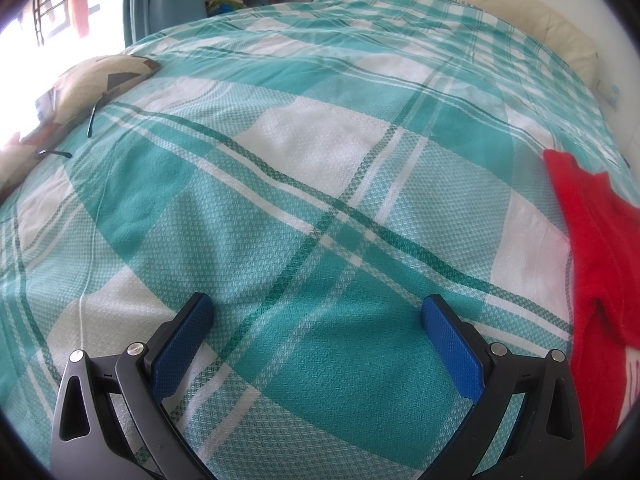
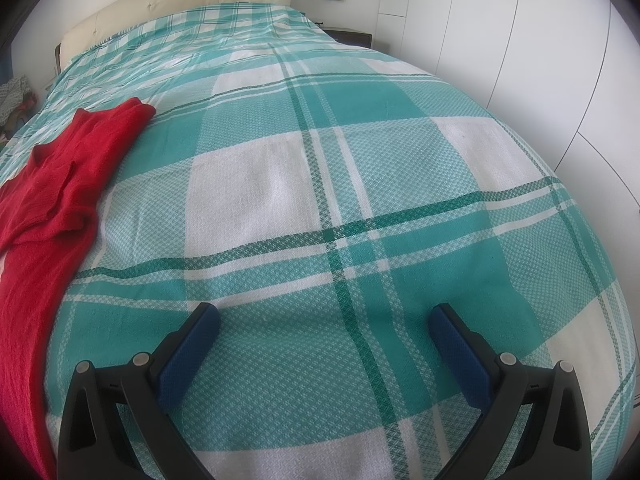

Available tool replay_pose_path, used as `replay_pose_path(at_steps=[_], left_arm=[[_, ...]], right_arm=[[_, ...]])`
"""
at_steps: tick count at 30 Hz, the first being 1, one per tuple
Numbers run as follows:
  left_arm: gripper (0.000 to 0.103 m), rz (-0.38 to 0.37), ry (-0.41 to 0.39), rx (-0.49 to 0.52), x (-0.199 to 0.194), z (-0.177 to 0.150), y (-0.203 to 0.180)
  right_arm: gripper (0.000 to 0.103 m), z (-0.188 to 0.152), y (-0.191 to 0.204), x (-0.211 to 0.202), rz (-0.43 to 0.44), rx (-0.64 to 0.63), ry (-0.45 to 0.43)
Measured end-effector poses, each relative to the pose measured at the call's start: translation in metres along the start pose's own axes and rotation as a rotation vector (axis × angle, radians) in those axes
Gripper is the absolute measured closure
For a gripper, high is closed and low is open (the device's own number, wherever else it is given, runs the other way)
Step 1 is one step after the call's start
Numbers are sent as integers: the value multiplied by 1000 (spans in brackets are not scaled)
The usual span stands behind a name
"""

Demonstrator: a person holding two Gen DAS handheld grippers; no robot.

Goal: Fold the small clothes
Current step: 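Move both tools over the sweater hem and close both grippers on it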

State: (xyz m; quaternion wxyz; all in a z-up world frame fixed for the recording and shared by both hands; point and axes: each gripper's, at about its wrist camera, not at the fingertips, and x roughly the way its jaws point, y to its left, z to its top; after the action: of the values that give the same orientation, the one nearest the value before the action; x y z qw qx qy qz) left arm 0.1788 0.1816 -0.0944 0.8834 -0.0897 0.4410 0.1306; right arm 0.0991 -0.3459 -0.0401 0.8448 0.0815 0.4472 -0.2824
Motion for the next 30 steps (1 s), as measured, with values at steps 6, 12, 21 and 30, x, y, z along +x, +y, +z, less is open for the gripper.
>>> replay_pose_path(at_steps=[6,12,21,30], left_arm=[[0,-1,-2,-2,0,-1,0],[0,25,-4,-10,1,-1,-3],[0,-163,33,-52,-33,-9,6],[1,-517,197,304,-149,-118,-22]], right_arm=[[0,0,0,0,0,1,-1],[0,0,0,0,0,0,-1],[0,4,-1,2,15,-13,13],[0,-53,7,-127,700,-145,45]])
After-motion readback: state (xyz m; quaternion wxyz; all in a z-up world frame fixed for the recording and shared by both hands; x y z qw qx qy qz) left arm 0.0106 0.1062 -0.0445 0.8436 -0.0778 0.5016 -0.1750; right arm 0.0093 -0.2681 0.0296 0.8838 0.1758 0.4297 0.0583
